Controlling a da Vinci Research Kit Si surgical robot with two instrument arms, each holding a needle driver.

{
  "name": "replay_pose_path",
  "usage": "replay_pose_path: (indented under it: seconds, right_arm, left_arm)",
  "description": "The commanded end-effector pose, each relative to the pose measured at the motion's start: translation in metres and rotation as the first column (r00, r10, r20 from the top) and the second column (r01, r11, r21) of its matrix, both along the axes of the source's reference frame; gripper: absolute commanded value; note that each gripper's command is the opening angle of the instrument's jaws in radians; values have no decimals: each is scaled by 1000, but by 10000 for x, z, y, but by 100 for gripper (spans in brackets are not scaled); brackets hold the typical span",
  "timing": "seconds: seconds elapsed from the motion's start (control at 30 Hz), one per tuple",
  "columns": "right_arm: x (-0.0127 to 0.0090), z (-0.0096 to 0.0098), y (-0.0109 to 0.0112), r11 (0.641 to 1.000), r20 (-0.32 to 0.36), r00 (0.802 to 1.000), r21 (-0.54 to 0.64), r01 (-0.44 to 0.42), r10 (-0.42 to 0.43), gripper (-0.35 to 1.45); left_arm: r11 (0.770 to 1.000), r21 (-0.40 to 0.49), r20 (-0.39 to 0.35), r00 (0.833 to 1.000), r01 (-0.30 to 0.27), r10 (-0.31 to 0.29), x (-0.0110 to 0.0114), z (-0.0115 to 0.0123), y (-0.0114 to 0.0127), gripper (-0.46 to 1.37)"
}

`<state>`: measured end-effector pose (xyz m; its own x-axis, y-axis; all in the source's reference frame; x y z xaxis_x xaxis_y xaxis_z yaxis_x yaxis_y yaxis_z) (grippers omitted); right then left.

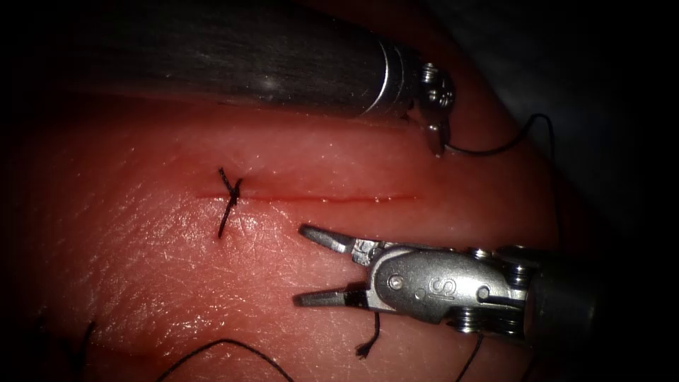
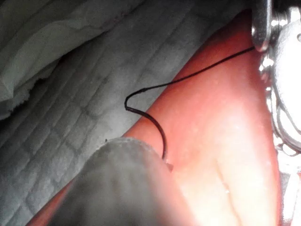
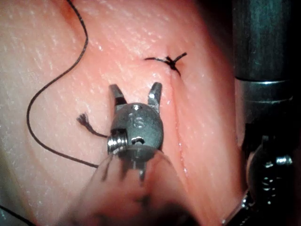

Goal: Wound Closure
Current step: Pick up the needle with the left gripper

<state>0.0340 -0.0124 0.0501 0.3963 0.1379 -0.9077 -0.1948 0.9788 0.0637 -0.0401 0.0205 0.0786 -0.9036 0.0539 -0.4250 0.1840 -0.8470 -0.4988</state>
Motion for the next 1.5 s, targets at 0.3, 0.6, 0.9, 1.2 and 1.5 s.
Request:
replay_pose_path:
  seconds: [0.3,0.6,0.9,1.2,1.5]
  right_arm:
    - [0,0,2,1000,-2,1000,14,-1,1,135]
    - [-12,0,4,998,-15,1000,67,-17,18,116]
    - [-13,-4,2,989,-24,998,142,-50,54,129]
    - [-15,-2,3,980,7,1000,199,-26,25,130]
    - [-25,-3,3,970,9,1000,240,-27,26,114]
  left_arm:
    - [999,-11,26,998,51,-51,-1,-11,8,-35]
    - [982,-69,68,982,178,-174,16,-56,45,-35]
    - [964,-108,67,969,245,-239,48,-82,61,-35]
    - [941,-130,62,950,312,-306,84,-108,75,-35]
    - [903,-137,47,913,408,-406,118,-138,73,-35]
